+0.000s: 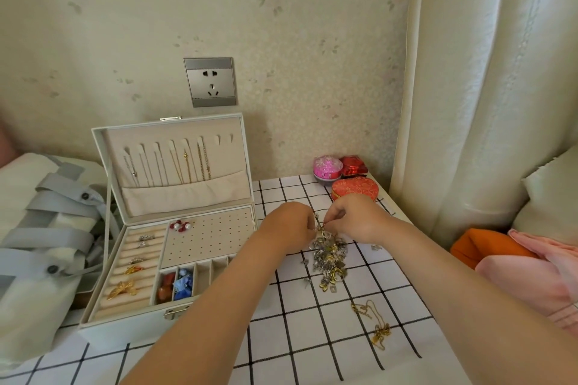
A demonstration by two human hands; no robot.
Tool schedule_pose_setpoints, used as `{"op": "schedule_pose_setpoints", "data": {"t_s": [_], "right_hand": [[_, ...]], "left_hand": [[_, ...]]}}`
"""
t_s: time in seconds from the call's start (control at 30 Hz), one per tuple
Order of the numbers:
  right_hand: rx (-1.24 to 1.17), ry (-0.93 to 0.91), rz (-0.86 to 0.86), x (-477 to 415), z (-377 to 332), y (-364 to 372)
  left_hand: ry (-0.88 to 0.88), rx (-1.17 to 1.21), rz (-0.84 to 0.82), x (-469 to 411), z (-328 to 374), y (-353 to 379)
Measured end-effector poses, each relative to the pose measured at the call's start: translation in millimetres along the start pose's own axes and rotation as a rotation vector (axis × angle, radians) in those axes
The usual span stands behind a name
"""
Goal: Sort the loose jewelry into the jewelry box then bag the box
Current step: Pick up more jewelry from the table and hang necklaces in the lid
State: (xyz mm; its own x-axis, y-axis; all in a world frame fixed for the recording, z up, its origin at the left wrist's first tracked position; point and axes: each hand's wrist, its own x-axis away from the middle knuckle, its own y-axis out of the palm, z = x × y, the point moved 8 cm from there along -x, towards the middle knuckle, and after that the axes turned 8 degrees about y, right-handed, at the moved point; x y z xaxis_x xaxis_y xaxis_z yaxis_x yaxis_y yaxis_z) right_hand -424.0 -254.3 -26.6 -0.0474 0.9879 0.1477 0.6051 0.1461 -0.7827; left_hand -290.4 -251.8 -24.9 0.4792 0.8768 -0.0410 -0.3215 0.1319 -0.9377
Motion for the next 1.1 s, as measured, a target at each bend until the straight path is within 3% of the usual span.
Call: {"op": "schedule_pose_setpoints", "data": {"t_s": [0.17,0.5,0.6,0.77,1.1], "right_hand": [[-0.182,-0.005,0.010,2,-6,-9],[-0.238,0.002,-0.039,6,-18,-8],[-0.276,-0.004,-0.051,6,-23,-7],[-0.362,-0.020,-0.065,6,-29,-7],[-0.446,-0.060,-0.101,16,-44,-9]], "left_hand": [[-0.060,0.090,0.029,0,-7,-20],[-0.058,0.179,-0.154,4,-12,-10],[-0.014,0.255,-0.058,3,-7,-14],[-0.028,0.651,0.033,4,6,-27],[-0.072,0.574,0.172,19,-15,-57]]}}
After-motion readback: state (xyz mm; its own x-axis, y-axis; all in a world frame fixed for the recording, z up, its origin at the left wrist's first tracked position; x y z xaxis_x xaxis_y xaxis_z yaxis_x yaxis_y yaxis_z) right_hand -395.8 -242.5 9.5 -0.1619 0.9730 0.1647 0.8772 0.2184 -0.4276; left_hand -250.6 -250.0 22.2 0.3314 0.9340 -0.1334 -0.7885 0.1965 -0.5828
